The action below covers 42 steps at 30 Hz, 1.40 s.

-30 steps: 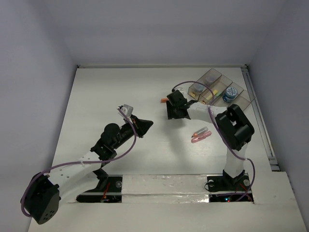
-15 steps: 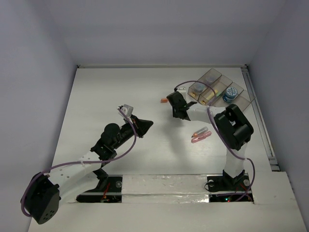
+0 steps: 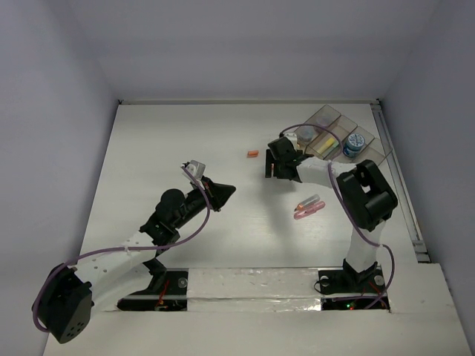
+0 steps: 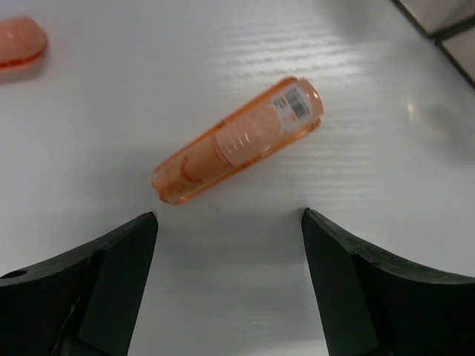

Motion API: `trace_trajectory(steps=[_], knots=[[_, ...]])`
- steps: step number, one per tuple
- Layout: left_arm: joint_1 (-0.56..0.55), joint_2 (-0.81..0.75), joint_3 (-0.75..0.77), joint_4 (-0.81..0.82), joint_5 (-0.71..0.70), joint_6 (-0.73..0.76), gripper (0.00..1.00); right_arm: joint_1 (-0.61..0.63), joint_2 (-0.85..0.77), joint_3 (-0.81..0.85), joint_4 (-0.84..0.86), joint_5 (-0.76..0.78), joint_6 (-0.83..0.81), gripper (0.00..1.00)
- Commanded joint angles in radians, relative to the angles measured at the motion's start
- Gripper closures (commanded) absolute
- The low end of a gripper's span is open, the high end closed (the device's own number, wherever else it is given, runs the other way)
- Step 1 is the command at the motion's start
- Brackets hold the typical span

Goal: Sort the stationery into containers
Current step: Move the stationery to the center of the board, then pick up the stationery from the center of the board.

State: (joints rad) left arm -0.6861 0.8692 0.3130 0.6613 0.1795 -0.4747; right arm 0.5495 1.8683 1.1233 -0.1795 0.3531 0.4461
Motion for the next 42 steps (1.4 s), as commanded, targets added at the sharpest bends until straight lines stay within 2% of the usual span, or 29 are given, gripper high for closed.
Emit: trace_trajectory(steps=[1, 4, 8, 12, 14, 15, 17, 18, 19, 22, 24, 30, 32, 33, 35, 36, 37, 42], knots=[[-0.003, -0.006, 0.012, 0.049, 0.005, 0.007, 1.0, -0.009, 0.086, 0.067, 0.029, -0.054, 0.023, 0.15], [-0.003, -0.002, 0.012, 0.05, 0.008, 0.005, 1.0, -0.01, 0.136, 0.125, 0.003, -0.013, 0.014, 0.09], [-0.003, 0.001, 0.012, 0.057, 0.012, 0.004, 1.0, -0.019, 0.179, 0.194, -0.011, 0.0, -0.02, 0.11], [-0.003, 0.008, 0.012, 0.057, 0.012, 0.004, 1.0, -0.019, 0.222, 0.262, -0.017, -0.002, -0.119, 0.26], [-0.003, 0.01, 0.012, 0.06, 0.014, 0.004, 1.0, -0.019, 0.23, 0.27, -0.002, -0.012, -0.156, 0.29], [-0.003, 0.013, 0.012, 0.061, 0.015, 0.004, 1.0, -0.019, 0.233, 0.282, -0.003, -0.019, -0.184, 0.37], [-0.003, 0.017, 0.014, 0.063, 0.015, 0.004, 1.0, -0.019, 0.235, 0.283, 0.002, -0.025, -0.207, 0.44], [-0.003, 0.02, 0.015, 0.061, 0.015, 0.004, 1.0, -0.019, 0.23, 0.282, -0.001, -0.028, -0.213, 0.56], [-0.003, 0.022, 0.015, 0.061, 0.014, 0.005, 1.0, -0.019, 0.224, 0.268, -0.002, -0.026, -0.222, 0.61], [-0.003, 0.025, 0.015, 0.063, 0.012, 0.005, 1.0, -0.019, 0.177, 0.202, 0.021, -0.039, -0.227, 0.56], [-0.003, 0.028, 0.015, 0.064, 0.014, 0.005, 1.0, -0.019, 0.155, 0.173, 0.023, -0.054, -0.227, 0.44], [-0.003, 0.034, 0.017, 0.06, 0.005, 0.008, 1.0, -0.019, 0.094, 0.096, 0.021, -0.101, -0.225, 0.41], [-0.003, 0.031, 0.017, 0.057, -0.003, 0.01, 1.0, -0.019, 0.078, 0.069, 0.04, -0.108, -0.227, 0.47], [-0.003, 0.03, 0.017, 0.055, -0.008, 0.011, 1.0, -0.019, 0.077, 0.063, 0.047, -0.112, -0.233, 0.55], [-0.003, 0.027, 0.015, 0.052, -0.017, 0.013, 1.0, -0.019, 0.075, 0.053, 0.066, -0.112, -0.251, 0.62], [-0.003, 0.025, 0.014, 0.05, -0.021, 0.011, 1.0, -0.019, 0.062, 0.037, 0.072, -0.108, -0.254, 0.76], [-0.003, 0.022, 0.014, 0.049, -0.025, 0.013, 1.0, -0.019, 0.048, 0.02, 0.083, -0.112, -0.268, 0.8], [-0.003, 0.008, 0.009, 0.05, -0.032, 0.007, 1.0, -0.019, -0.135, -0.161, 0.274, -0.225, -0.326, 0.89]])
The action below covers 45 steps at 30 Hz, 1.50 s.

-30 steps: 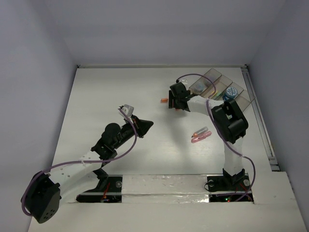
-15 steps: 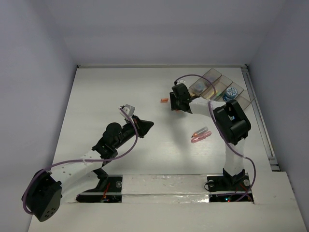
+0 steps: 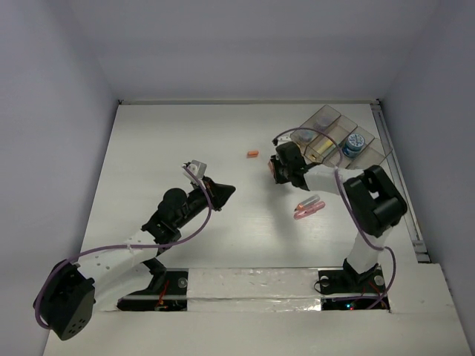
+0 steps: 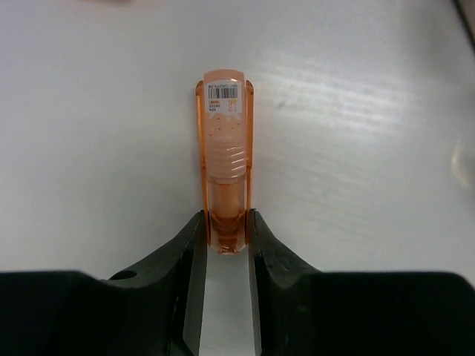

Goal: Sort the stationery into containers
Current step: Pick up the stationery from the center of the board, then place the stationery in the storage box.

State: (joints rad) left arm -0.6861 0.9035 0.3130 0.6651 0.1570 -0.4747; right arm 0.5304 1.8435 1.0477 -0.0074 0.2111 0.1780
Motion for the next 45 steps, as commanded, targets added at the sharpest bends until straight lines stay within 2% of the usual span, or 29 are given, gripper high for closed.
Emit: trace_trajectory(steps=[1, 4, 7, 14, 18, 21, 22, 23, 25, 28, 36, 42, 45], knots=[[-0.003, -0.028, 0.009, 0.047, -0.008, 0.007, 1.0, 0.0, -0.181, -0.15, 0.125, -0.149, -0.072, 0.89], [-0.003, -0.034, 0.008, 0.05, -0.004, -0.002, 1.0, 0.0, -0.318, -0.234, 0.208, -0.283, -0.071, 0.89], [-0.003, -0.04, 0.003, 0.051, -0.001, -0.013, 1.0, 0.0, -0.403, -0.31, 0.221, -0.418, -0.063, 0.9], [-0.003, -0.063, -0.003, 0.059, 0.012, -0.038, 1.0, 0.0, -0.644, -0.428, 0.221, -0.478, -0.015, 0.91], [-0.003, -0.077, -0.006, 0.068, 0.035, -0.05, 0.98, 0.0, -0.711, -0.457, 0.218, -0.429, 0.005, 0.93], [-0.003, -0.089, -0.008, 0.07, 0.046, -0.054, 0.98, 0.0, -0.731, -0.457, 0.181, -0.243, 0.058, 0.96], [-0.003, -0.094, -0.009, 0.07, 0.05, -0.056, 0.98, 0.0, -0.747, -0.454, 0.161, -0.076, 0.102, 0.98], [-0.003, -0.101, -0.011, 0.071, 0.052, -0.061, 0.98, -0.009, -0.754, -0.44, 0.108, -0.006, 0.122, 0.99], [-0.003, -0.109, -0.014, 0.074, 0.061, -0.064, 0.98, -0.044, -0.779, -0.425, 0.029, 0.138, 0.182, 1.0], [-0.003, -0.124, -0.017, 0.077, 0.067, -0.07, 0.98, -0.134, -0.808, -0.402, -0.046, 0.2, 0.254, 1.0], [-0.003, -0.133, -0.023, 0.088, 0.084, -0.081, 0.98, -0.357, -0.827, -0.356, -0.197, 0.226, 0.321, 1.0], [-0.012, -0.13, -0.025, 0.093, 0.09, -0.084, 0.98, -0.581, -0.718, -0.324, -0.145, 0.085, 0.314, 1.0], [-0.012, -0.129, -0.023, 0.091, 0.088, -0.082, 0.98, -0.647, -0.65, -0.307, -0.121, 0.019, 0.318, 1.0]])
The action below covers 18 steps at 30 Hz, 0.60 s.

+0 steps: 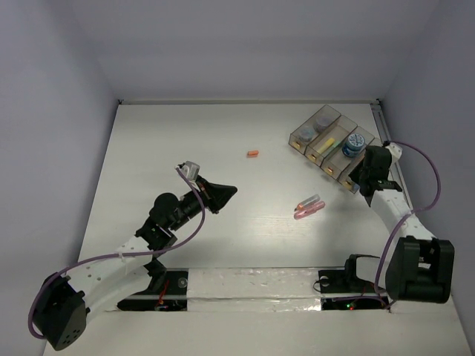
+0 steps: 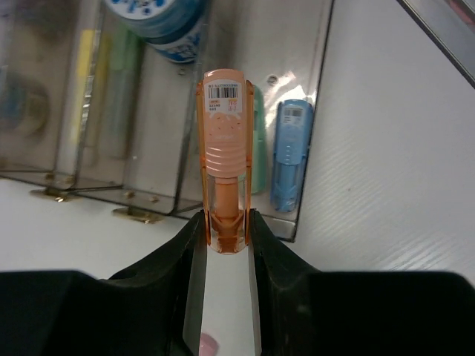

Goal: Sort the stationery into containers
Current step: Place the stationery in the storage box.

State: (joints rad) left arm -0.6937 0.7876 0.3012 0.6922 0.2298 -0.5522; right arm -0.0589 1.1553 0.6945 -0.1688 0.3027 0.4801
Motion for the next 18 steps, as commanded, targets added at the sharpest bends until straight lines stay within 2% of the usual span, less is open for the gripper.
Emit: trace_trajectory(steps=[1, 5, 8, 9, 11, 12, 13, 14, 15, 18], knots=[[-0.004, -0.011, -0.011, 0.064, 0.014, -0.005, 0.98, -0.068, 0.044, 0.045, 0.048, -0.088, 0.017, 1.0], [-0.004, -0.008, -0.011, 0.066, 0.014, -0.003, 0.98, -0.102, 0.069, 0.043, 0.068, -0.125, 0.015, 0.98], [-0.004, 0.001, -0.011, 0.07, 0.016, -0.005, 0.98, -0.111, 0.061, 0.036, 0.075, -0.122, 0.009, 0.78], [-0.004, 0.007, -0.011, 0.072, 0.017, -0.005, 0.98, -0.111, 0.057, 0.033, 0.075, -0.114, 0.008, 0.66], [-0.004, 0.013, -0.01, 0.076, 0.02, -0.006, 0.98, -0.111, 0.053, 0.034, 0.066, -0.093, 0.003, 0.55], [-0.004, 0.018, -0.01, 0.078, 0.022, -0.006, 0.98, -0.111, 0.046, 0.031, 0.063, -0.086, 0.002, 0.42], [-0.004, 0.021, -0.01, 0.078, 0.022, -0.006, 0.98, -0.111, 0.041, 0.03, 0.063, -0.083, 0.0, 0.36], [-0.004, 0.024, -0.01, 0.081, 0.022, -0.006, 0.98, -0.111, 0.037, 0.03, 0.061, -0.083, -0.003, 0.34], [-0.004, 0.025, -0.01, 0.079, 0.022, -0.008, 0.98, -0.111, 0.032, 0.028, 0.06, -0.085, -0.005, 0.28], [-0.004, 0.03, -0.01, 0.081, 0.022, -0.006, 0.98, -0.111, 0.014, 0.023, 0.055, -0.099, -0.014, 0.21]])
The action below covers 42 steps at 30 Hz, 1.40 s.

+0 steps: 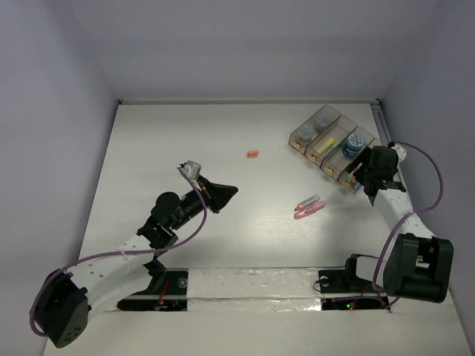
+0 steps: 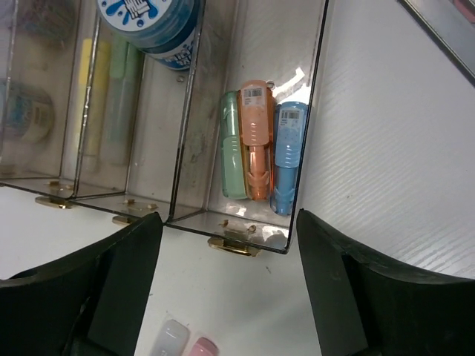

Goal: Sort the stationery into containers
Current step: Place the stationery in the storage box, then move the pen to the center of the board.

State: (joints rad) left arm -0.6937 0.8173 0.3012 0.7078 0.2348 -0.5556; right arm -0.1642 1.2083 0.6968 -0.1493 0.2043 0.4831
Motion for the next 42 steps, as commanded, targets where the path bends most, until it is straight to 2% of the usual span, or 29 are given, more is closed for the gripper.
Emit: trace_trajectory(steps=[1, 3, 5, 9, 10, 13, 14, 17, 18, 20, 21, 24, 35, 42], knots=[[-0.004, 0.002, -0.01, 0.065, 0.017, -0.003, 0.98, -0.006, -0.046, 0.02, 0.031, -0.003, -0.02, 0.21], [-0.004, 0.005, -0.01, 0.068, 0.018, -0.003, 0.98, -0.006, -0.081, -0.006, 0.047, -0.064, -0.031, 0.24], [-0.004, 0.005, -0.008, 0.068, 0.015, -0.003, 0.98, -0.006, -0.117, -0.028, 0.048, -0.159, -0.037, 0.34], [-0.004, 0.02, -0.007, 0.07, 0.015, -0.001, 0.98, 0.07, -0.136, -0.06, -0.018, -0.299, -0.049, 0.7], [-0.004, 0.023, -0.005, 0.071, 0.014, 0.0, 0.98, 0.095, -0.138, -0.062, -0.036, -0.31, -0.049, 0.75], [-0.004, 0.036, -0.004, 0.073, 0.014, 0.002, 0.98, 0.207, -0.141, -0.085, -0.073, -0.333, -0.032, 0.82], [-0.004, 0.039, -0.004, 0.071, 0.015, 0.002, 0.98, 0.257, -0.136, -0.091, -0.078, -0.347, -0.017, 0.82], [-0.004, 0.045, -0.002, 0.07, 0.014, 0.003, 0.98, 0.308, -0.112, -0.111, -0.084, -0.365, 0.012, 0.78], [-0.004, 0.042, -0.002, 0.068, 0.011, 0.006, 0.98, 0.333, -0.104, -0.121, -0.082, -0.373, 0.023, 0.69], [-0.004, 0.04, -0.002, 0.065, 0.006, 0.008, 0.98, 0.351, -0.099, -0.134, -0.079, -0.379, 0.032, 0.55], [-0.004, 0.04, -0.001, 0.064, 0.005, 0.01, 0.98, 0.364, -0.098, -0.14, -0.076, -0.385, 0.035, 0.42], [-0.004, 0.042, -0.001, 0.062, 0.004, 0.01, 0.98, 0.373, -0.089, -0.158, -0.07, -0.387, 0.046, 0.29], [-0.004, 0.042, -0.002, 0.064, 0.005, 0.01, 0.98, 0.413, 0.003, -0.183, 0.034, -0.385, 0.084, 0.3], [-0.004, 0.04, -0.001, 0.064, 0.005, 0.01, 0.98, 0.433, 0.014, -0.151, 0.014, -0.339, 0.081, 0.37]])
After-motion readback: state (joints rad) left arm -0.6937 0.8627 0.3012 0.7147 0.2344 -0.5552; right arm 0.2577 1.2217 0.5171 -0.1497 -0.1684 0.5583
